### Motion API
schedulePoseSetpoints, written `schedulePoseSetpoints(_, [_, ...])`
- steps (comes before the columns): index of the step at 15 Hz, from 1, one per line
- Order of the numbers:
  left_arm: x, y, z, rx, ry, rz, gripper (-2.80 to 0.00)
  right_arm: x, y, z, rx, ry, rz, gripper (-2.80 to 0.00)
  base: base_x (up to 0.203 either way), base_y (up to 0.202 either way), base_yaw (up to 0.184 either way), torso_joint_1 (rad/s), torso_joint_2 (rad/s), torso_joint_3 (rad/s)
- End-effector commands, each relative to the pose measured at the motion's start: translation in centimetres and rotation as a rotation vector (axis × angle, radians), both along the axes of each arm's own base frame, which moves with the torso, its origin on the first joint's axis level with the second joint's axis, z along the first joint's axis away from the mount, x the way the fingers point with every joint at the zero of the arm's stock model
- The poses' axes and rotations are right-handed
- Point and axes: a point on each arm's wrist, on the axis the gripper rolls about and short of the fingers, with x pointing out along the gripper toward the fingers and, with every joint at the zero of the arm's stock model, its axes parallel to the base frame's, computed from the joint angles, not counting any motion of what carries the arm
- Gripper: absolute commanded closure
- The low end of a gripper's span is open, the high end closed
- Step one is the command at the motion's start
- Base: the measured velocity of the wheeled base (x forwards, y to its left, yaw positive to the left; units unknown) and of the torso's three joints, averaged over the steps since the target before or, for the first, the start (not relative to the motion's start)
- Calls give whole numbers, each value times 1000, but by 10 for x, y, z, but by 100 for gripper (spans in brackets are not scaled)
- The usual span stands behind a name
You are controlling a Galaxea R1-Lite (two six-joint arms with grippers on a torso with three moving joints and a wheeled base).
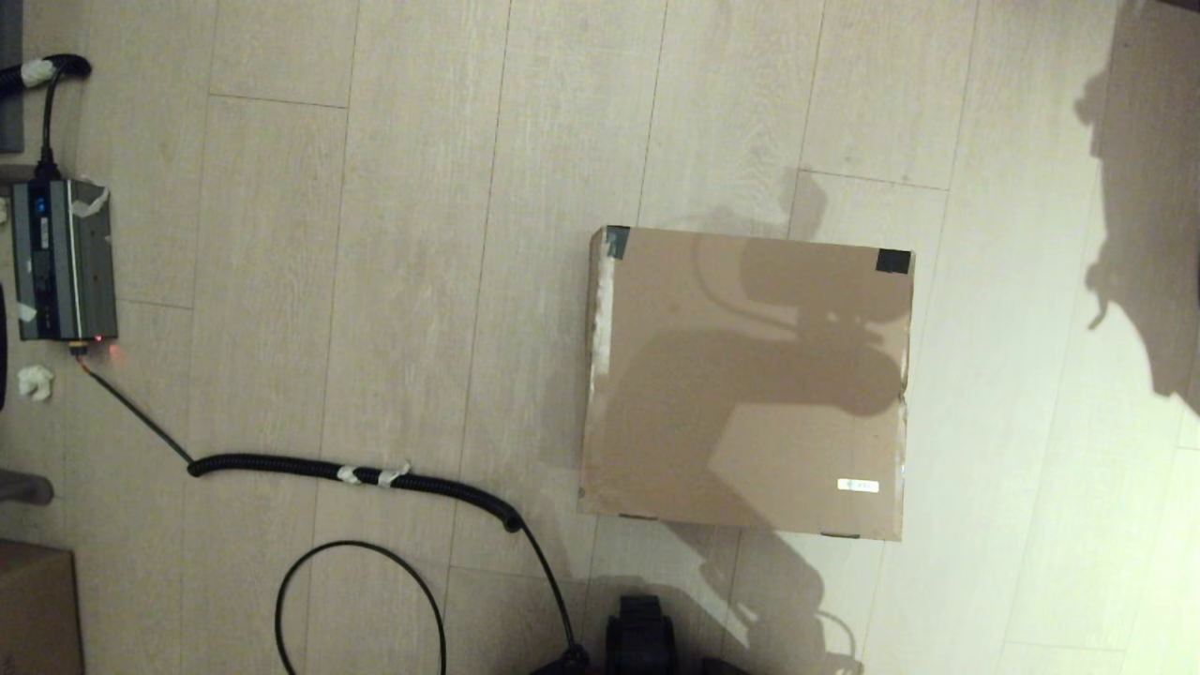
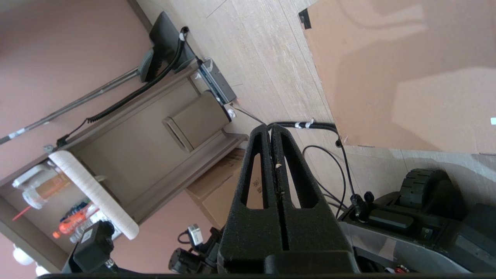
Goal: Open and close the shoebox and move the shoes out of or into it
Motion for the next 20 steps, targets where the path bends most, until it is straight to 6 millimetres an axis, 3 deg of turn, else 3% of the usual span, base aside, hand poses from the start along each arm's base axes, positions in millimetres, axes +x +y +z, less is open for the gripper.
schedulePoseSetpoints(1, [-2,0,-1,0,-22,1,0,-2,2,-4,1,12,0,0,0,0,0,0,0,0])
schedulePoseSetpoints(4, [-2,0,-1,0,-22,1,0,-10,12,-16,13,22,-5,0,0,0,0,0,0,0])
schedulePoseSetpoints(7, [-2,0,-1,0,-22,1,0,-16,20,-57,95,95,44,0,0,0,0,0,0,0])
schedulePoseSetpoints(10, [-2,0,-1,0,-22,1,0,-23,30,-86,130,150,240,0,0,0,0,0,0,0])
schedulePoseSetpoints(13, [-2,0,-1,0,-23,1,0,-12,25,-120,260,158,266,0,0,0,0,0,0,0])
schedulePoseSetpoints(17, [-2,0,-1,0,-22,1,0,6,20,-170,215,-2,49,0,0,0,0,0,0,0])
schedulePoseSetpoints(20, [-2,0,-1,0,-22,1,0,13,17,-199,-217,-99,-352,0,0,0,0,0,0,0])
